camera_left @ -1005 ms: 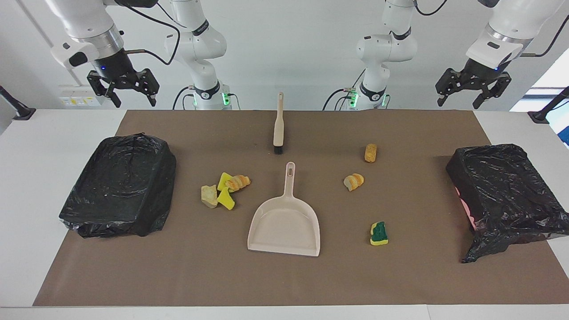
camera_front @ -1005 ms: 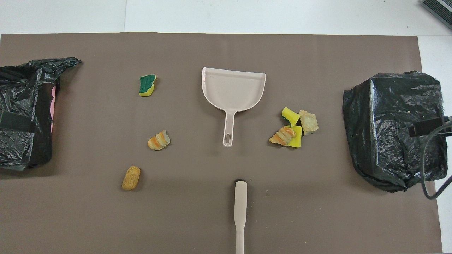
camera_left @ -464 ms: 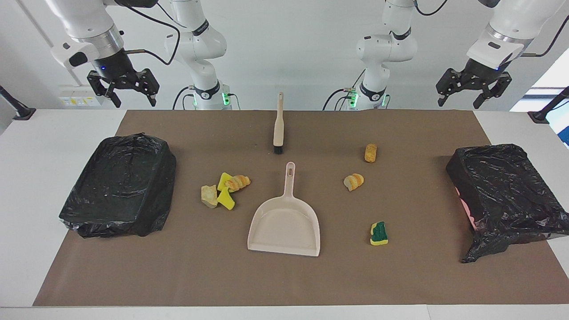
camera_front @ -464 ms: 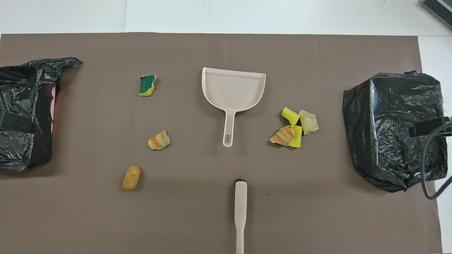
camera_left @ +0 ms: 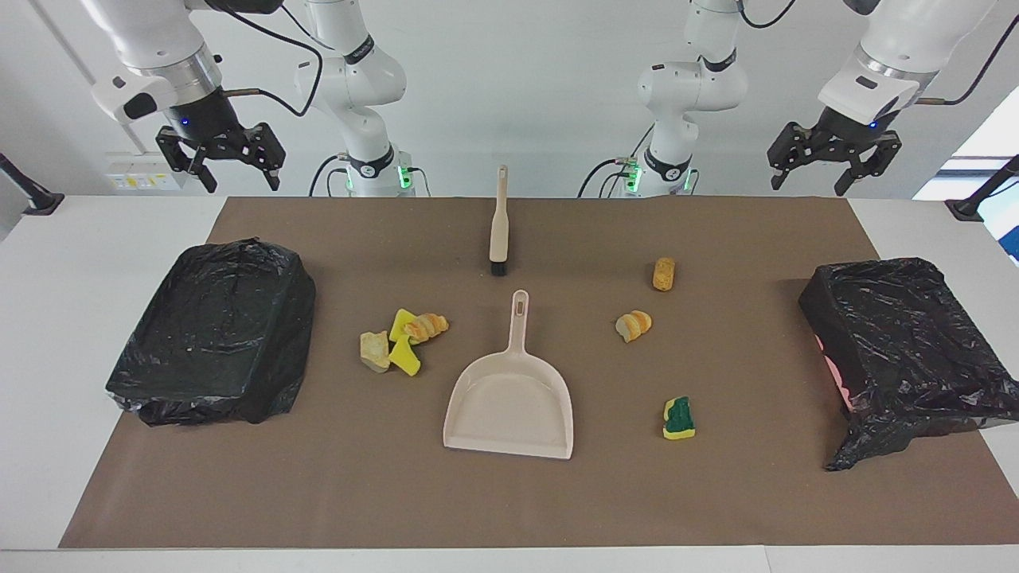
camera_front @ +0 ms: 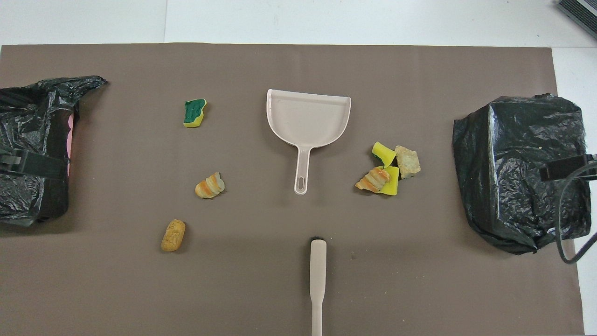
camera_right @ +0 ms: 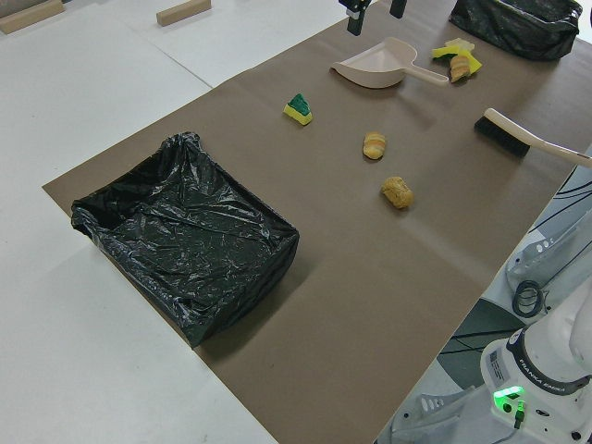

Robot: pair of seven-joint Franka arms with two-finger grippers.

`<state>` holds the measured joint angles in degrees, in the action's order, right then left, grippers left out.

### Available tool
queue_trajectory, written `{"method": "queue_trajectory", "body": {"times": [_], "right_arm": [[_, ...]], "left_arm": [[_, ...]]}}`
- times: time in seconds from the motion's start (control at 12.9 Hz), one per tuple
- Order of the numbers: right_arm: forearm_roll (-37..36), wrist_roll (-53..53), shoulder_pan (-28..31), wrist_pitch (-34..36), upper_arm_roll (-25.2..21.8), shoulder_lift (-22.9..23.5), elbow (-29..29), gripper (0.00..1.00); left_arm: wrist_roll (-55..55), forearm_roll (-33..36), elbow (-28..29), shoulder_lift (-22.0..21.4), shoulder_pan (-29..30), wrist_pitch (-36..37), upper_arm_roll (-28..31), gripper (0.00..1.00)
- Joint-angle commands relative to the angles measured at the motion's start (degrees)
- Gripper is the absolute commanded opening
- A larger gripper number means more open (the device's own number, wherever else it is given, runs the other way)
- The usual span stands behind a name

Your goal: Sweep and dump trash in bin

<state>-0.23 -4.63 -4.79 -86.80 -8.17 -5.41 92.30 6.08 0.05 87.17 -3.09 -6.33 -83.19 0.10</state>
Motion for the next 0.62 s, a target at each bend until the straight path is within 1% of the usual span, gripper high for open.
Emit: {"method": "queue_trajectory", "body": {"times": [0.0, 0.08, 0.23, 0.39, 0.54], "right_arm": [[1.38, -0.73, 0.13, -0.30, -0.36, 0.14, -0.36, 1.00], [1.29, -0.73, 0.13, -0.30, -0.36, 0.14, -0.36, 1.00], [1.38, -0.73, 0.13, -0.30, -0.36, 0.14, -0.36, 1.00], [1.38, -0.73, 0.13, -0.30, -0.36, 0.14, -0.36, 1.00], [1.29, -0.73, 0.13, -0.30, -0.36, 0.14, -0.36, 1.00]], "left_arm": [[-1.42, -0.58, 3.88, -2.79, -1.75, -1.88, 0.34, 1.00], [-1.60, -0.58, 4.23, -3.06, -2.97, -1.89, 0.17, 1.00], [-5.27, -0.58, 6.60, -4.20, -4.99, -2.32, 0.08, 1.00], [-6.78, -1.45, 9.58, -5.16, -7.19, -3.99, 0.08, 1.00], [-11.06, -2.07, 12.40, -5.96, -10.79, -6.10, 0.08, 1.00]]}}
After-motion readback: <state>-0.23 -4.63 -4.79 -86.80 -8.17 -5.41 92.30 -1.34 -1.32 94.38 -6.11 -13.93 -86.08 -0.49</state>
